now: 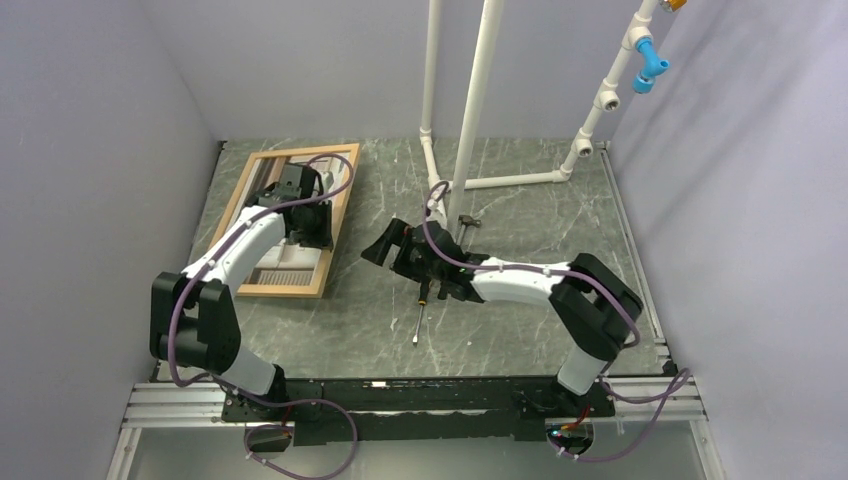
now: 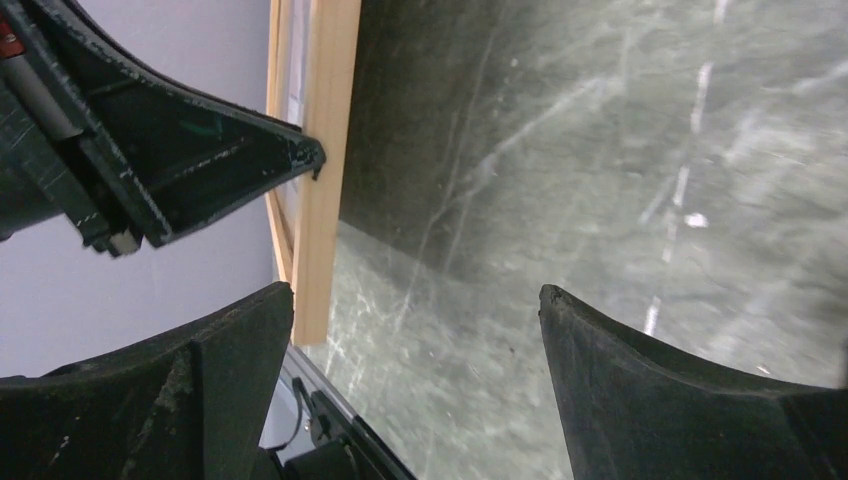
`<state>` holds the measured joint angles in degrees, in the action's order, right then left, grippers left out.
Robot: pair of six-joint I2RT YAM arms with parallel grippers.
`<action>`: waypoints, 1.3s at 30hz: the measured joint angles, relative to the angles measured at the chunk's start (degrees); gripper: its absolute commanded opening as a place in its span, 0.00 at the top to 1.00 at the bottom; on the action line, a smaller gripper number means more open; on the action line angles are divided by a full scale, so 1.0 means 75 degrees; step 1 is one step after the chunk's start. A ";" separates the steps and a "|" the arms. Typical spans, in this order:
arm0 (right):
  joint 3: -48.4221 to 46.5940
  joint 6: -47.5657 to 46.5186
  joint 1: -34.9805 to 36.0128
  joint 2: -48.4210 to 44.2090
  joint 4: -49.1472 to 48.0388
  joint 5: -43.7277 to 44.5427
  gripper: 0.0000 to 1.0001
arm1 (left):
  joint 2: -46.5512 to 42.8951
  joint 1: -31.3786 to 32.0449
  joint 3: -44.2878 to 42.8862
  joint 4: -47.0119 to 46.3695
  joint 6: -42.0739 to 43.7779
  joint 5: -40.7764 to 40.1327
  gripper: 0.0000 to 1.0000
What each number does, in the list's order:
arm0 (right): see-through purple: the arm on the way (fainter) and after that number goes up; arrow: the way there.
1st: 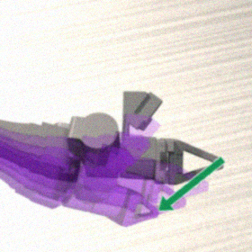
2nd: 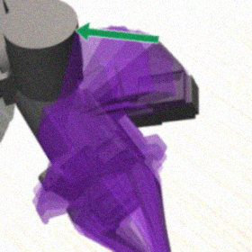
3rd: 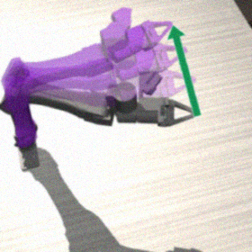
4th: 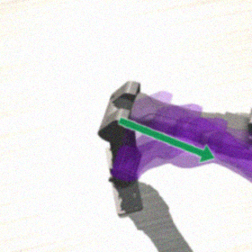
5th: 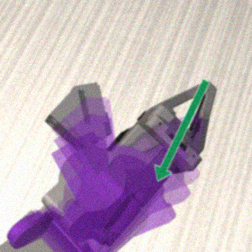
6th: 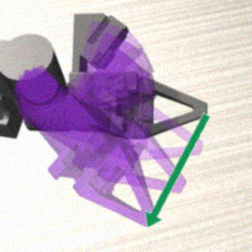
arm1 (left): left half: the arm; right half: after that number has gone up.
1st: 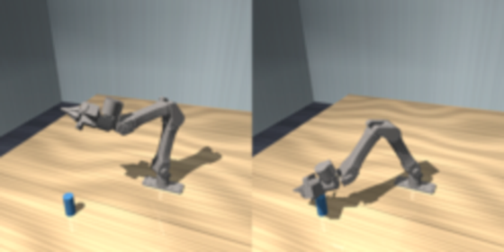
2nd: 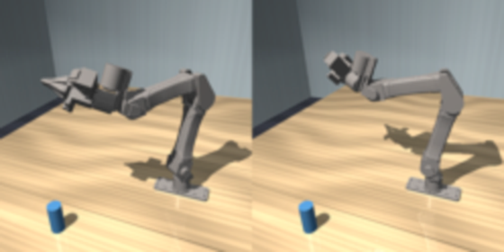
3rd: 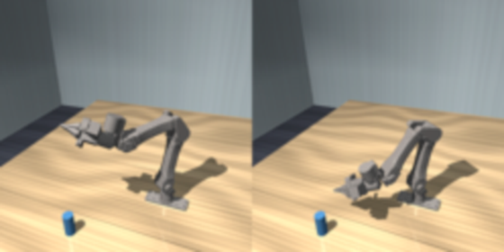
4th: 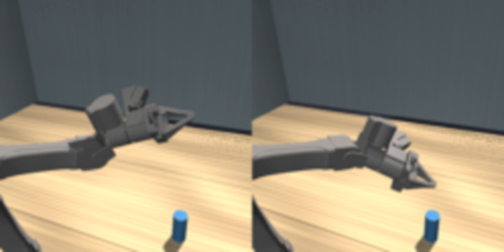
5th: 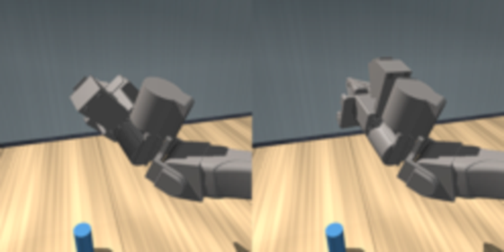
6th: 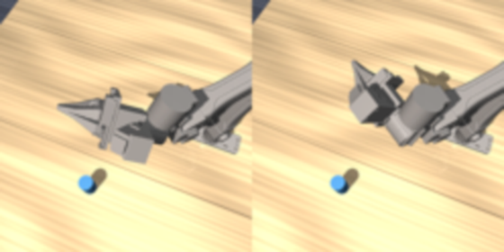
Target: Take the photo out of the frame
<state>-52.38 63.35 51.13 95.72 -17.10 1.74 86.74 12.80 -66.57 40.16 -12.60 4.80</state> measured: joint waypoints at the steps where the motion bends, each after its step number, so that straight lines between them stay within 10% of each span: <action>1: -0.0149 0.0041 0.0061 0.0178 -0.0067 0.0029 0.07 | -0.0064 0.0000 0.0023 0.0003 0.0000 0.0044 1.00; 39: -0.3340 0.0898 0.0449 0.2253 0.0388 0.1556 0.32 | -0.1894 0.0125 0.0405 0.0009 -0.0006 0.0595 1.00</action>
<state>-77.43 70.08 54.50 112.62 -14.20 13.41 72.53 13.74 -63.53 40.23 -12.64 9.26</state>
